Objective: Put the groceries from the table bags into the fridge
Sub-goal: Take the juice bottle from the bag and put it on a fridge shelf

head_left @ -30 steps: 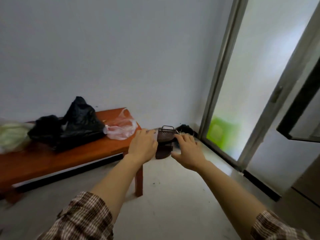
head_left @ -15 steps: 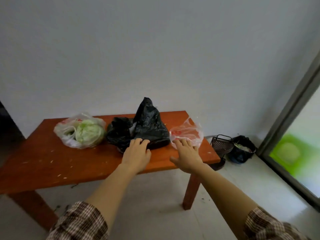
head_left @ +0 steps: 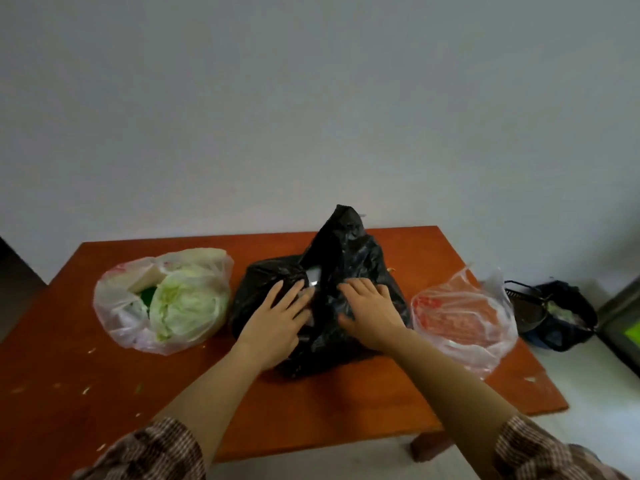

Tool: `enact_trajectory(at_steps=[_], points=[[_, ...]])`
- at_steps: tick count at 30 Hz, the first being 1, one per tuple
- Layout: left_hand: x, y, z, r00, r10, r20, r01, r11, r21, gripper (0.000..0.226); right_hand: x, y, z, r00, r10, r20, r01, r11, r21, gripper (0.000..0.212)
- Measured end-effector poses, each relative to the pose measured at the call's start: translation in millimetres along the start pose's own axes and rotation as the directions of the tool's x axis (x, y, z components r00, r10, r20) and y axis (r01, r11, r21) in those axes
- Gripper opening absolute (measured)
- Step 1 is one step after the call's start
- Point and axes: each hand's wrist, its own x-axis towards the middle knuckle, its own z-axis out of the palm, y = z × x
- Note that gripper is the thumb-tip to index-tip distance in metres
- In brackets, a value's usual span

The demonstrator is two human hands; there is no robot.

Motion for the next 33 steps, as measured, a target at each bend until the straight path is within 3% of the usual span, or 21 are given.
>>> enact_trajectory(at_steps=[3, 12, 17, 19, 22, 24, 28, 33], points=[[24, -36, 27, 0.996, -0.044, 0.082, 0.044, 0.999, -0.001, 0.057, 52, 1, 14, 0.998, -0.031, 0.060, 0.035, 0.997, -0.070, 0.056], [73, -99, 80, 0.907, -0.156, 0.391, 0.164, 0.986, 0.015, 0.087, 128, 29, 49, 0.946, 0.180, 0.271, -0.135, 0.975, -0.179, 0.075], [74, -149, 107, 0.833, -0.176, 0.525, 0.264, 0.960, -0.096, 0.089, 138, 43, 47, 0.904, 0.275, 0.328, -0.262, 0.961, -0.084, 0.066], [74, -159, 114, 0.825, -0.120, 0.552, 0.230, 0.964, -0.134, 0.082, 141, 31, 44, 0.932, 0.254, 0.259, -0.240, 0.967, -0.084, 0.051], [80, -161, 117, 0.843, -0.062, 0.534, 0.234, 0.937, -0.260, 0.070, 146, -6, 45, 0.997, 0.036, 0.071, -0.033, 0.998, -0.049, 0.028], [84, -160, 119, 0.881, -0.072, 0.468, 0.271, 0.887, -0.374, 0.061, 155, -33, 53, 0.989, -0.100, 0.109, 0.102, 0.995, -0.008, 0.029], [86, -165, 121, 0.950, -0.065, 0.307, 0.227, 0.817, -0.529, 0.038, 179, -60, 74, 0.906, -0.008, 0.424, 0.019, 1.000, -0.023, 0.077], [84, -166, 113, 0.958, -0.018, 0.287, 0.170, 0.840, -0.515, 0.015, 188, -57, 73, 0.887, 0.017, 0.462, 0.050, 0.990, -0.132, 0.093]])
